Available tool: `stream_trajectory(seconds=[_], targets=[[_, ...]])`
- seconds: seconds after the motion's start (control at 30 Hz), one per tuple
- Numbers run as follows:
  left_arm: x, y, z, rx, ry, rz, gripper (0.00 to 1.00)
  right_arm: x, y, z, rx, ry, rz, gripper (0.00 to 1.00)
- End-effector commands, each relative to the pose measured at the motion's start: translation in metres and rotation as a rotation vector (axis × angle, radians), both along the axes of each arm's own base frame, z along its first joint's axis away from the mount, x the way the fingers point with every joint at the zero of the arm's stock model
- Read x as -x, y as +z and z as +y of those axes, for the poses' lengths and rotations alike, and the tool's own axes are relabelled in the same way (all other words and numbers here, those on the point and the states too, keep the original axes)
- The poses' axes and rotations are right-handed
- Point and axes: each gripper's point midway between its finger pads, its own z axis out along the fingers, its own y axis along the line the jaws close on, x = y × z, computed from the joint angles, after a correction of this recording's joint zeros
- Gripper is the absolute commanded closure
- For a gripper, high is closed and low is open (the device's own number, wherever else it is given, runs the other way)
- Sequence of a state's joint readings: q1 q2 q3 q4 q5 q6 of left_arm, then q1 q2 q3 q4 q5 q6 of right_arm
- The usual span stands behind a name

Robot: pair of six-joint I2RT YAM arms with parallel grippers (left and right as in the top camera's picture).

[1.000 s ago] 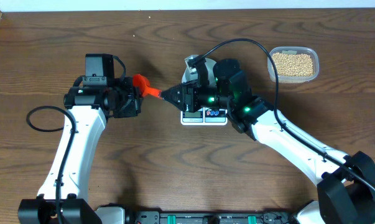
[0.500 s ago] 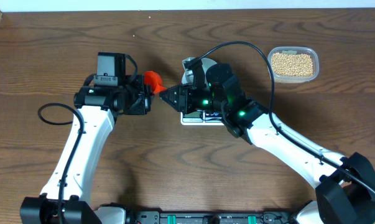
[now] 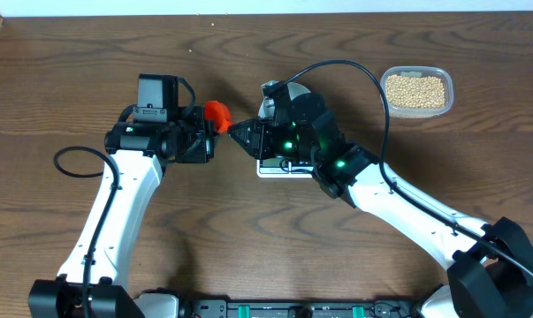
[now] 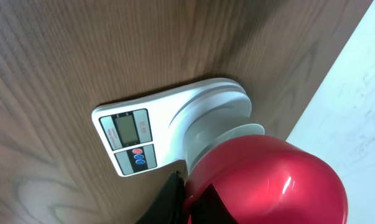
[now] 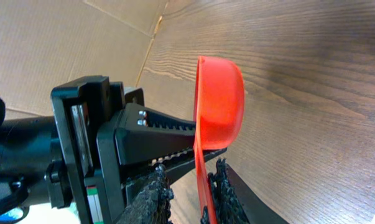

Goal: Scoop item into bowl and weigh 50g on scale
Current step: 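Reach the right gripper to the scoop handle beside the left gripper, then close the right gripper on the handle and open the left gripper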

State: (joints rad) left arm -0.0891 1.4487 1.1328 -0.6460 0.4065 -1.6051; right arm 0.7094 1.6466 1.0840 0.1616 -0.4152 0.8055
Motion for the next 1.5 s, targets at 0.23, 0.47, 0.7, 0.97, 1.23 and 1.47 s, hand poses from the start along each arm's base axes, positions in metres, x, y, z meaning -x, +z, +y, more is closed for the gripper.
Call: stream_trajectory(seconds=[0.23, 0.47, 0.7, 0.97, 1.23, 1.47], targets=[[0.003, 0.003, -0.010, 0.017, -0.020, 0.002, 0.93, -0.006, -0.004, 0.004, 0.012, -0.032, -0.001, 0.79], [0.004, 0.003, -0.012, 0.017, -0.024, 0.002, 0.93, -0.006, -0.004, 0.004, 0.012, -0.032, -0.001, 0.82], [0.004, 0.003, -0.012, 0.017, -0.024, 0.002, 0.93, -0.007, -0.004, 0.003, 0.014, -0.039, -0.002, 0.90], [0.004, 0.003, -0.012, 0.017, -0.024, 0.002, 0.92, -0.007, -0.004, 0.003, 0.014, -0.040, -0.003, 0.99], [0.003, 0.003, -0.012, 0.017, -0.024, 0.001, 0.57, -0.009, -0.005, 0.002, 0.018, -0.053, -0.006, 0.99], [0.003, 0.003, -0.012, 0.017, -0.024, -0.002, 0.48, -0.013, -0.009, -0.003, 0.035, -0.075, 0.000, 0.99]])
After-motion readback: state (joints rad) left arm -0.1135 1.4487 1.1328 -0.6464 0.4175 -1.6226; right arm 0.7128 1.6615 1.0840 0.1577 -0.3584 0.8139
